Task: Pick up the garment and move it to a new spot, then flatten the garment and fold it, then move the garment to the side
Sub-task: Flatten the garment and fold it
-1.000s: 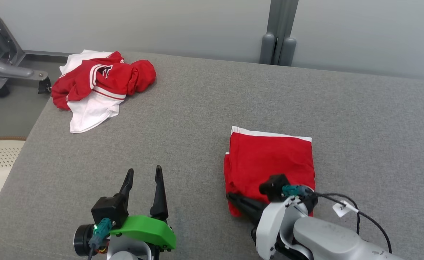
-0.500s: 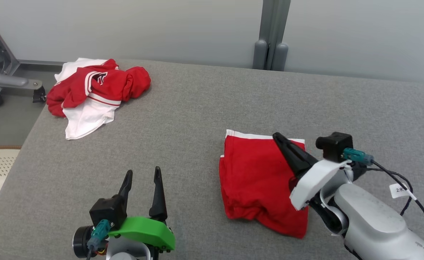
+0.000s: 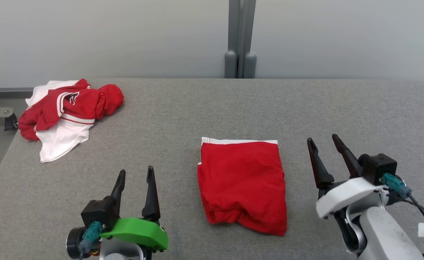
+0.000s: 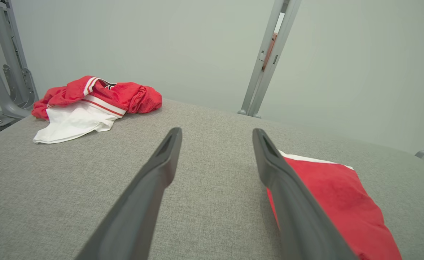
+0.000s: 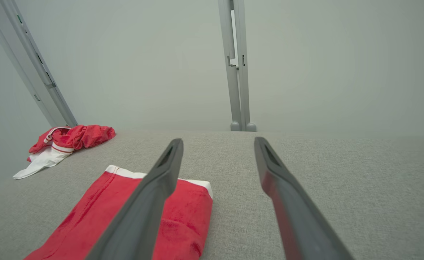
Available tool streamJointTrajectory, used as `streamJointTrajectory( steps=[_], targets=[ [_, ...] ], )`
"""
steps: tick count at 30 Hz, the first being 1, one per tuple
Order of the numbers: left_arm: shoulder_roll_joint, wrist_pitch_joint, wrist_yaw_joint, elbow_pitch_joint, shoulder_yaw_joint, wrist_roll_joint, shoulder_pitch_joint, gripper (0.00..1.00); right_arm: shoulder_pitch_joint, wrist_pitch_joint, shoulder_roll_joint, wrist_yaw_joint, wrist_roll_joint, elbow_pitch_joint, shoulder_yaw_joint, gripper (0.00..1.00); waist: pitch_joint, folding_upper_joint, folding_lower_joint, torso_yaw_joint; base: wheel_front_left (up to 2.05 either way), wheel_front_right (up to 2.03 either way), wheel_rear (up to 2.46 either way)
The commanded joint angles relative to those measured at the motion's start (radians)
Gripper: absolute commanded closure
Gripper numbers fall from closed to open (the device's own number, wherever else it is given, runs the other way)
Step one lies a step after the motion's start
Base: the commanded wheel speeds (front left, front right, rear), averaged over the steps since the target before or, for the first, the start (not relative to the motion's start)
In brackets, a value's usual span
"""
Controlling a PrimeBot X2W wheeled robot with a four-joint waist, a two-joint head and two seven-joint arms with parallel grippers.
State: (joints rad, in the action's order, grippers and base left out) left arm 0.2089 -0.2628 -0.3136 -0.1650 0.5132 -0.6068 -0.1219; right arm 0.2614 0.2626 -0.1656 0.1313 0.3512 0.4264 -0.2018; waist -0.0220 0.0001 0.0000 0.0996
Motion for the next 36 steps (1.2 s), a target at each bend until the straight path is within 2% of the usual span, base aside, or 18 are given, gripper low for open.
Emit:
streamJointTrajectory(
  steps=[1,5,12,22,36],
  targets=[
    [-0.002,-0.002,0.009,-0.003,-0.015,0.016,0.024,0.0,-0.033,0.003,0.017,-0.001,-0.03,-0.022,0.019,0.0,-0.019,-0.0001,0.0,-0.037,0.0,0.0,0.0],
    [-0.012,-0.001,0.029,-0.005,-0.054,0.047,0.053,0.0,-0.102,0.003,0.062,-0.001,-0.1,-0.083,0.076,0.0,-0.028,-0.0001,0.0,-0.064,0.0,0.0,0.0],
    [-0.033,-0.001,0.069,-0.029,-0.104,0.102,0.115,0.0,-0.201,0.003,0.11,-0.001,-0.138,-0.164,0.158,0.0,-0.042,-0.0001,0.0,-0.073,0.0,0.0,0.0],
    [-0.073,-0.002,0.11,-0.061,-0.145,0.16,0.132,0.0,-0.244,-0.005,0.114,-0.001,-0.125,-0.186,0.151,0.0,-0.047,-0.0001,0.0,-0.066,0.0,0.0,0.0],
    [-0.104,-0.002,0.134,-0.075,-0.184,0.205,0.136,0.0,-0.24,-0.009,0.115,-0.001,-0.123,-0.169,0.157,0.0,-0.04,-0.0001,0.0,-0.06,0.0,0.0,0.0]
  ],
)
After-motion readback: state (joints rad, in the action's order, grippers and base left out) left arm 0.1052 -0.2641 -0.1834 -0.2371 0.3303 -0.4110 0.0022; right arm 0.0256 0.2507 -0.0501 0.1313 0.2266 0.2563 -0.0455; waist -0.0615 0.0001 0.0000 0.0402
